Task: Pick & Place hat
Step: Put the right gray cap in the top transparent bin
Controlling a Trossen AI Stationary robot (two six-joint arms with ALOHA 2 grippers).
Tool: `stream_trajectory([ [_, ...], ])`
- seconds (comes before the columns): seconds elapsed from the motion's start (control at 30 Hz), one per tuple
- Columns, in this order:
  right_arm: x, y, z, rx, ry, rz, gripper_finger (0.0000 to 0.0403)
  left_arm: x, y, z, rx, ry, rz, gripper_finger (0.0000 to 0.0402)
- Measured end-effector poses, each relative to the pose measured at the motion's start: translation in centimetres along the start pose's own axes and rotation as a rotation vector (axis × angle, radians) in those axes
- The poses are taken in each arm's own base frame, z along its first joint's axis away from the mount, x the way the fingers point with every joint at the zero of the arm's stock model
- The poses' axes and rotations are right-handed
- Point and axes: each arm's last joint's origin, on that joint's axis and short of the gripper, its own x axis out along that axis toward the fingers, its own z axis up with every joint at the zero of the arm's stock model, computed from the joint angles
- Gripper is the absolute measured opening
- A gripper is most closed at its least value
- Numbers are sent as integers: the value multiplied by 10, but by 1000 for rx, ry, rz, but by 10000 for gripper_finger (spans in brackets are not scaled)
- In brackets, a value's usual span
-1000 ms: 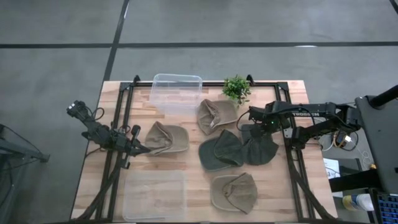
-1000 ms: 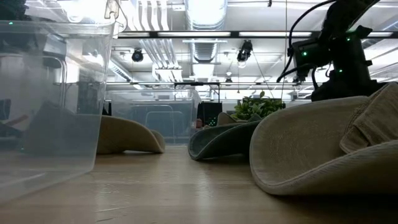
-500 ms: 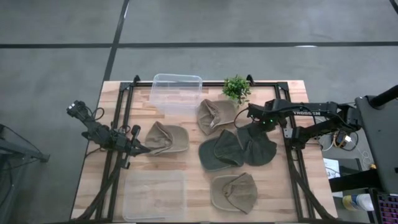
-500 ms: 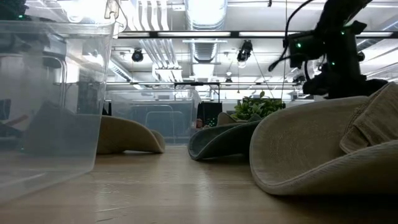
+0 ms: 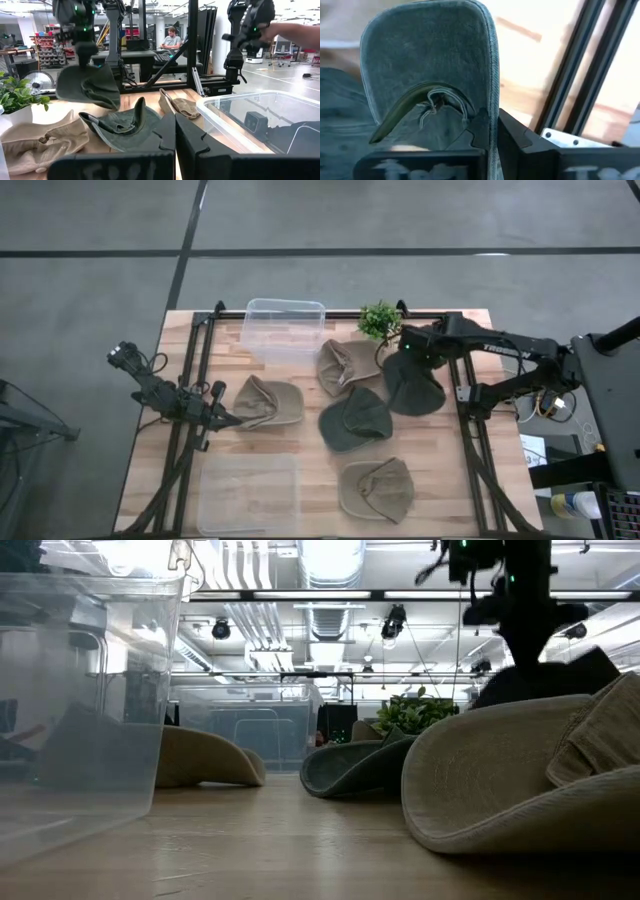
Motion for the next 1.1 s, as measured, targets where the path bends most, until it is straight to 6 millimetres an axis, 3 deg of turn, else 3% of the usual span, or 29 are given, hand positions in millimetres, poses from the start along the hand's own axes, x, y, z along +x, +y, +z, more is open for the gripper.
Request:
stream_trajectory([
  [0.2,-34,5,3,-62,-96,74,12,0,0,0,0,0,0,0],
  [0.43,-55,13,-2,-149,-166,130,12,0,0,0,0,0,0,0],
  [0.87,-72,26,-17,-345,-263,185,12,0,0,1,-4,-8,0,0],
  [1.1,-82,45,-18,-427,-387,334,13,-1,1,12,-107,-126,23,0],
])
